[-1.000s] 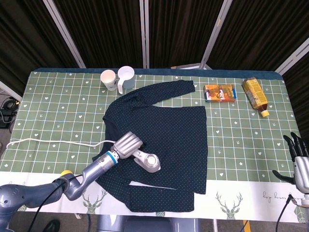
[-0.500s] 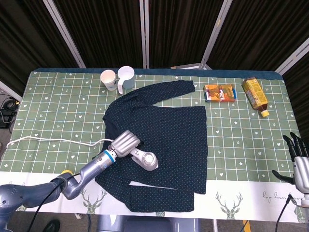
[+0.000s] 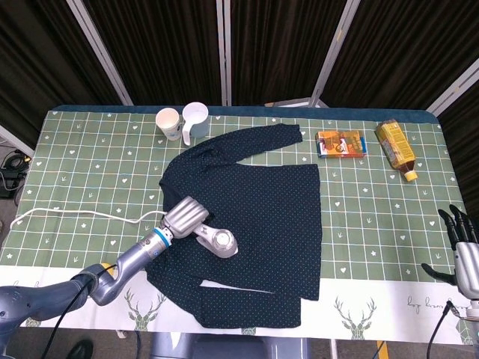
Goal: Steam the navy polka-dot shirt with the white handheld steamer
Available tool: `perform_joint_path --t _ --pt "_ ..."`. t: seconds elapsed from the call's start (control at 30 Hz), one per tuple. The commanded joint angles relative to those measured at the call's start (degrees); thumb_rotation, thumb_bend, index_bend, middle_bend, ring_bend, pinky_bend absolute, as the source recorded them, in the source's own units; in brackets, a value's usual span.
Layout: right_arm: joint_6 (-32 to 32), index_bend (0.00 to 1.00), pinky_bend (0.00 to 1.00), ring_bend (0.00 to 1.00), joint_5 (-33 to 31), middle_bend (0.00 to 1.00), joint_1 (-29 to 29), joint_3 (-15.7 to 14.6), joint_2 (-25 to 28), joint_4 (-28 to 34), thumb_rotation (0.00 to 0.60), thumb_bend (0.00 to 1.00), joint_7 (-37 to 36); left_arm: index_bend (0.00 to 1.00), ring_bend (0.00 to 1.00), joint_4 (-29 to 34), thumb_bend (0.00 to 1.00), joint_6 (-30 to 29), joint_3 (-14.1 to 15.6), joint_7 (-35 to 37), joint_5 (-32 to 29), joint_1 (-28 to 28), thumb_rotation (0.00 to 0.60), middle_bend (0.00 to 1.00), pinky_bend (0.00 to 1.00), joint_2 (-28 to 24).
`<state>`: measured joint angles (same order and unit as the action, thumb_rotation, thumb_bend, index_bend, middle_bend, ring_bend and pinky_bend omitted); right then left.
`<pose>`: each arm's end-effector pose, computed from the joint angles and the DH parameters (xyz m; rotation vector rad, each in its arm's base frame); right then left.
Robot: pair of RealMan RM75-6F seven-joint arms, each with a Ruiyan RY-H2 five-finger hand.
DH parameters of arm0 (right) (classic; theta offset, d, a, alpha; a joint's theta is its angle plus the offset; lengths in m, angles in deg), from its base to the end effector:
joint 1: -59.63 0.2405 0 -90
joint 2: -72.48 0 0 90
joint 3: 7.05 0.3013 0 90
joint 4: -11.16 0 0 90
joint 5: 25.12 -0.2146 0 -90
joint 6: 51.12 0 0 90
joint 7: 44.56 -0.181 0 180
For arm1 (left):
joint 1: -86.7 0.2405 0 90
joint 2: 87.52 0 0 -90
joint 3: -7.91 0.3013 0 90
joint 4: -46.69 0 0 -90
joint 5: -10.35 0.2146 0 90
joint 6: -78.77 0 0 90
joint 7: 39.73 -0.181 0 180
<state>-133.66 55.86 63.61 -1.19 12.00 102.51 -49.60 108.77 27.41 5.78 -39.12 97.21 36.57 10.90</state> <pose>-0.3750 -0.2273 0.2092 1.2813 -0.9428 0.8774 -0.1499 0.4161 -0.1045 -2.2191 -0.6953 -0.9657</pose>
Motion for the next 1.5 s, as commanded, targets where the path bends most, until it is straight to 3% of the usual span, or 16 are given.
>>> perform_joint_path --t 0.03,0.93,1.23,1.5 --pt "0.0 0.0 0.0 0.0 0.0 0.0 0.0 0.0 0.0 0.0 0.6 0.0 0.1 1.0 0.87 -0.3 0.72 0.0 0.1 0.2 0.0 0.1 0.6 0.93 1.0 -0.3" --pt "-0.1 0.0 0.0 0.0 0.6 0.0 0.1 -0.4 -0.3 0.6 0.6 0.0 1.1 1.0 0.87 -4.4 0.71 -1.9 1.9 5.0 0.6 3.3 0.6 0.93 1.0 -3.3" --pt "0.0 0.0 0.0 0.0 0.6 0.0 0.1 -0.4 -0.3 0.6 0.6 0.0 1.0 1.0 0.87 -3.9 0.71 -3.3 0.5 6.4 0.4 3.3 0.6 0.93 1.0 -4.6" --pt "0.0 0.0 0.0 0.0 0.8 0.0 0.2 -0.5 -0.3 0.6 0.6 0.0 1.1 1.0 0.87 -2.3 0.72 -5.0 -3.2 8.8 -2.7 3.9 0.6 0.93 1.0 -8.8"
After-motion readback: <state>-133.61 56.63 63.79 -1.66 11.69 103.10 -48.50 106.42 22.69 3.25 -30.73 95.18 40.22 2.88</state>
